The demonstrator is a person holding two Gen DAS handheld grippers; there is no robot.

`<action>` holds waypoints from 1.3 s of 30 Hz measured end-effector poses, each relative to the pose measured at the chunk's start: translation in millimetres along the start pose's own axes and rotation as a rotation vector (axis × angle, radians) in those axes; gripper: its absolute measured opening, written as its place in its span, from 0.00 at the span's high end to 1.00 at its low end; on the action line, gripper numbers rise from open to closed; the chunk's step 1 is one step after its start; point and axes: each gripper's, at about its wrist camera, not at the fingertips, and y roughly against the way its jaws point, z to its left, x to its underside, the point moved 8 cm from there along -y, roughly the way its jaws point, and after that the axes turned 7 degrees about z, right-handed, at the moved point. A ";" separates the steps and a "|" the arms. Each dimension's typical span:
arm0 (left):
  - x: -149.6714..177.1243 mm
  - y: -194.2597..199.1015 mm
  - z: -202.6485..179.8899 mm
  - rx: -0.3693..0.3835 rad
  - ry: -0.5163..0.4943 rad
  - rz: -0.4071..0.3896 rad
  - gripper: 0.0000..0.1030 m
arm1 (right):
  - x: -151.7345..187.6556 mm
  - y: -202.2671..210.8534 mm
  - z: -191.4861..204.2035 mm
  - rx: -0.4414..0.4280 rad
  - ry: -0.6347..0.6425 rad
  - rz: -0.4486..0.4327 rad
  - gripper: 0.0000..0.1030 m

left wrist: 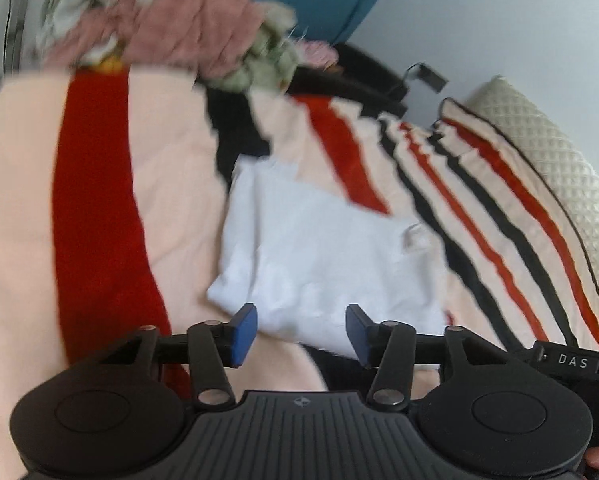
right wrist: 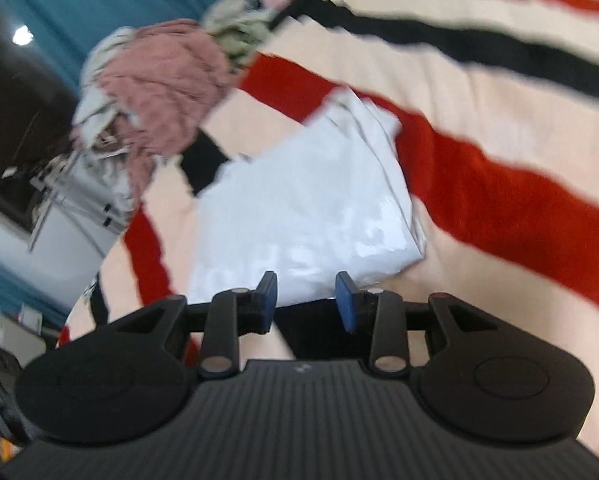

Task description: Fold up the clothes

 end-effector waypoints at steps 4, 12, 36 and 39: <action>2.0 67.6 -31.3 -0.024 -0.093 -0.089 0.32 | 5.1 66.4 31.4 0.003 0.107 -0.073 0.63; 34.7 193.0 -77.3 -0.083 -0.245 -0.259 0.02 | 29.3 168.9 77.4 -0.025 0.294 -0.220 0.18; 140.2 279.1 -49.2 -0.192 -0.260 -0.398 0.00 | 135.2 155.7 68.6 0.052 0.426 -0.404 0.18; 149.1 274.3 -44.1 -0.207 -0.261 -0.387 0.00 | 136.7 148.7 67.3 0.047 0.414 -0.399 0.18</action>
